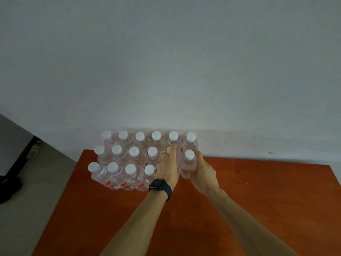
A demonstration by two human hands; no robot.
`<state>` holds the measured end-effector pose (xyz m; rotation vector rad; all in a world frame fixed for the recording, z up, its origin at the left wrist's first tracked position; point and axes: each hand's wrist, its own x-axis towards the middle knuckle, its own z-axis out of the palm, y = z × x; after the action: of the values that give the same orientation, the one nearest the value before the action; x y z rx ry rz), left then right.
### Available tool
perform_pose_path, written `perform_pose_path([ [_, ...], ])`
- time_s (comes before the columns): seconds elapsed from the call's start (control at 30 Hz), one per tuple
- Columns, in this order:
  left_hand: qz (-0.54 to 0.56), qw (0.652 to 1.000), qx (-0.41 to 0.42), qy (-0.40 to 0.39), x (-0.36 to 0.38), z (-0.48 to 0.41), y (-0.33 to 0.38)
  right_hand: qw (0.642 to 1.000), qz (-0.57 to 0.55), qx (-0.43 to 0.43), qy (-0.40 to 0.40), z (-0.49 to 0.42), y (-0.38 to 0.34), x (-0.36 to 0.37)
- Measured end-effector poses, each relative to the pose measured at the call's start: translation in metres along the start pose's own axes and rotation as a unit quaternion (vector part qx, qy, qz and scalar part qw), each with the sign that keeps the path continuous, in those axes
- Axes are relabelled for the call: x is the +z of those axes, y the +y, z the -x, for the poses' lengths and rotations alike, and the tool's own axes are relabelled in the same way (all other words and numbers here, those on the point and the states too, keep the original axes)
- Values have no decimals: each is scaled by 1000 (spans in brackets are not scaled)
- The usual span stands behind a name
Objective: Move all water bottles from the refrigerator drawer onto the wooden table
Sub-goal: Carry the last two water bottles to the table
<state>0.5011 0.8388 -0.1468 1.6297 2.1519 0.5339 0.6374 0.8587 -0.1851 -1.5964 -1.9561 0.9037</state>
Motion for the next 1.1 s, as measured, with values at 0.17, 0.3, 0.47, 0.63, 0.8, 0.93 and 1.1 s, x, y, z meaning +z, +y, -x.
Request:
perform_pose_path([
  [0.17, 5, 1000, 3, 7, -1, 0, 2, 1000, 6, 11, -21, -5, 3, -1],
  [0.3, 12, 1000, -3, 4, 0, 4, 1, 998, 21, -27, -43, -8, 6, -8],
  [0.47, 10, 1000, -6, 6, 0, 6, 3, 997, 22, -27, -64, -6, 6, -13],
  [0.63, 9, 1000, -11, -7, -5, 10, 9, 998, 17, -17, -63, -3, 2, -14],
  [0.8, -41, 999, 11, -21, -17, 18, 12, 997, -2, -7, -82, 2, 4, -20],
  [0.93, -57, 998, 35, -19, -31, 26, 16, 998, -15, 22, -58, 24, -4, -40],
  [1.1, -44, 994, 104, -1, -42, 53, 15, 999, -30, 35, 20, 89, -15, -75],
])
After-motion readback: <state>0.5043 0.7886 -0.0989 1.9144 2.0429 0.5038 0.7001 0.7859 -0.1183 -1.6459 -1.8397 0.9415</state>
